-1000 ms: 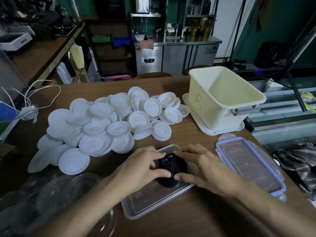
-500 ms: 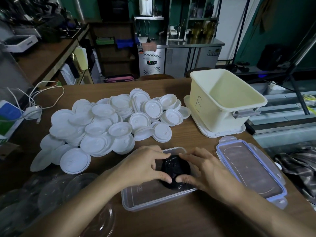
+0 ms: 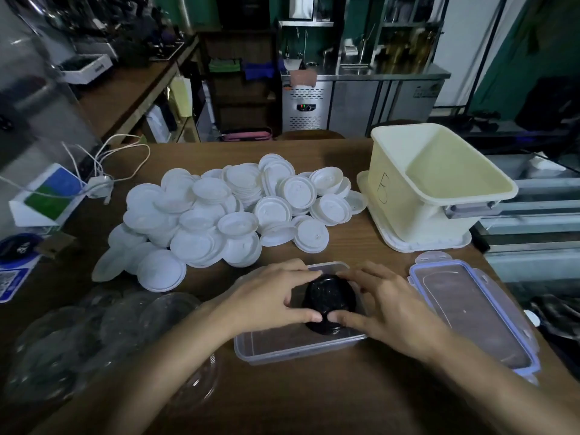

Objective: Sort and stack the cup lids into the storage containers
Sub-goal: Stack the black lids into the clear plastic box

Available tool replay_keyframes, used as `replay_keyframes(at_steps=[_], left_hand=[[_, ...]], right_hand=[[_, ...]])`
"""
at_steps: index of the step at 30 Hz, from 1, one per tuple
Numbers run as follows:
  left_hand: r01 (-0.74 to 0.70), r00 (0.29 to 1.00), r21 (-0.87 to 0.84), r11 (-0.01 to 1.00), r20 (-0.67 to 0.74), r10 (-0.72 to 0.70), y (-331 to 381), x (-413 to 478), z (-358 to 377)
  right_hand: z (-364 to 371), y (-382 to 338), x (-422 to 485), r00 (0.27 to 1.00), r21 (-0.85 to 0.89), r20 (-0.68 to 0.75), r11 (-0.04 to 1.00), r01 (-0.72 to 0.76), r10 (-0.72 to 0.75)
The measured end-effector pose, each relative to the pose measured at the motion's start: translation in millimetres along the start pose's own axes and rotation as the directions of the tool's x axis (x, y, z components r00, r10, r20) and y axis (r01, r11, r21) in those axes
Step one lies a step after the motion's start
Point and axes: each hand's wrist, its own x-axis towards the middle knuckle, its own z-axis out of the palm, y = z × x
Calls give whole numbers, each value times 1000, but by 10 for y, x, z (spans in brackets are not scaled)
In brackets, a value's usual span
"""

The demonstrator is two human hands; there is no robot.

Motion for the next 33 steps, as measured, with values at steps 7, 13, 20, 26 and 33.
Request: replay_keyframes(at_steps=[7, 13, 20, 26, 33], left_hand=[[42, 998, -6, 999, -56, -43, 153, -197, -173], [109, 986, -37, 993, -123, -113, 115, -481, -293], [178, 963, -64, 982, -193, -188, -81, -916, -402], [229, 937, -96, 969, -249, -246, -468, -1453, -559], [226, 930, -99, 969, -273, -245, -1132, -2095, -768]], right_hand=[[-88, -111, 35, 999, -29, 12, 998, 49, -49], [-54, -298, 110, 995, 19, 12, 995, 96, -97], [95, -705, 261, 984, 40, 3, 984, 176, -176], [404, -1241, 451, 970, 93, 37, 967, 237, -241], [960, -1951, 663, 967, 122, 40, 962, 245, -251]])
